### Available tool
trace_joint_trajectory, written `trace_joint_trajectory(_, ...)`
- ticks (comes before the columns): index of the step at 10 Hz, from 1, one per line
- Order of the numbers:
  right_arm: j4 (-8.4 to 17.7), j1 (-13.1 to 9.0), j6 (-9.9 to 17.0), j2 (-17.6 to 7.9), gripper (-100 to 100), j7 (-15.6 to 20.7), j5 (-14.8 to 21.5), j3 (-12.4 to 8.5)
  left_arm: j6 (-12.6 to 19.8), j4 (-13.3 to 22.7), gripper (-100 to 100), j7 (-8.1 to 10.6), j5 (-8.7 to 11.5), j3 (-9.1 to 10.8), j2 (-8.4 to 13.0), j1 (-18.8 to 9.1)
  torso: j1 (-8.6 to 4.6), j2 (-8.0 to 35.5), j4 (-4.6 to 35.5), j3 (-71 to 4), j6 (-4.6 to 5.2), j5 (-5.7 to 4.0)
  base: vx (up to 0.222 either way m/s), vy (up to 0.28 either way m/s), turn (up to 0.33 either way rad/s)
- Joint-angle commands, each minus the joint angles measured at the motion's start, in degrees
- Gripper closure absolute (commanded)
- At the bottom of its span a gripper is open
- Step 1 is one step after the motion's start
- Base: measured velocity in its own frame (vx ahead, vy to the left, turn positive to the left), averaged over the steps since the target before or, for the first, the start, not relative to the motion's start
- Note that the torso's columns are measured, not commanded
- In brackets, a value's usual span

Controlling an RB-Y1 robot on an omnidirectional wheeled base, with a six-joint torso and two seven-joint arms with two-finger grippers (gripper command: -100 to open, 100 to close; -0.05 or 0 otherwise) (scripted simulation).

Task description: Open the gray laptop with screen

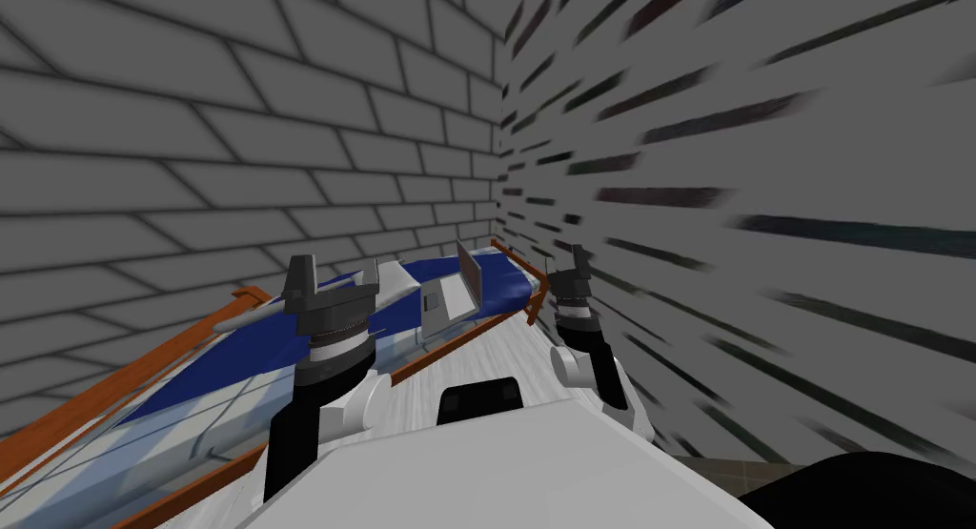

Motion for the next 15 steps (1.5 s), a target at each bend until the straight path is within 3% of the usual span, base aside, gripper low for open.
trace_joint_trajectory(1, 0.0, 0.0, 0.0, 0.0, 0, 0.0, 0.0, 0.0, 0.0, 0.0, 0, 0.0, 0.0, 0.0, 0.0, 0.0, 0.0, 2.3, 2.3, -4.7, 0.0, 0.0, 0.0, 0.0, 0.0)
trace_joint_trajectory(9, 0.0, 0.0, 0.0, 0.0, 0, 0.0, 0.0, 0.0, 0.0, 0.0, 0, 0.0, 0.0, 0.0, 0.0, 0.0, 0.0, 35.4, 35.4, -70.7, 0.0, 0.0, 0.0, 0.0, 0.0)
trace_joint_trajectory(10, 0.0, 0.0, 0.0, 0.0, 0, 0.0, 0.0, 0.0, 2.1, -0.4, -100, 0.0, -0.1, 0.11, 1.9, -0.7, 0.0, 39.6, 39.6, -79.2, 0.0, 0.0, 0.005, -0.03, 0.086)
trace_joint_trajectory(12, 0.0, 0.0, 0.0, 0.0, 0, 0.0, 0.0, 0.0, 5.1, -0.9, -100, -0.01, -0.3, 0.29, 3.3, -1.7, -0.11, 42.1, 42.1, -84.3, 0.0, -0.03, -0.002, -0.065, 0.102)
trace_joint_trajectory(15, 0.0, 0.0, 0.0, 0.0, 0, 0.0, 0.0, 0.0, 9.5, -1.5, -100, -0.05, -0.5, 0.55, 4.3, -3.1, 0.04, 42.3, 42.3, -84.6, 0.01, 0.01, 0.003, -0.068, 0.066)
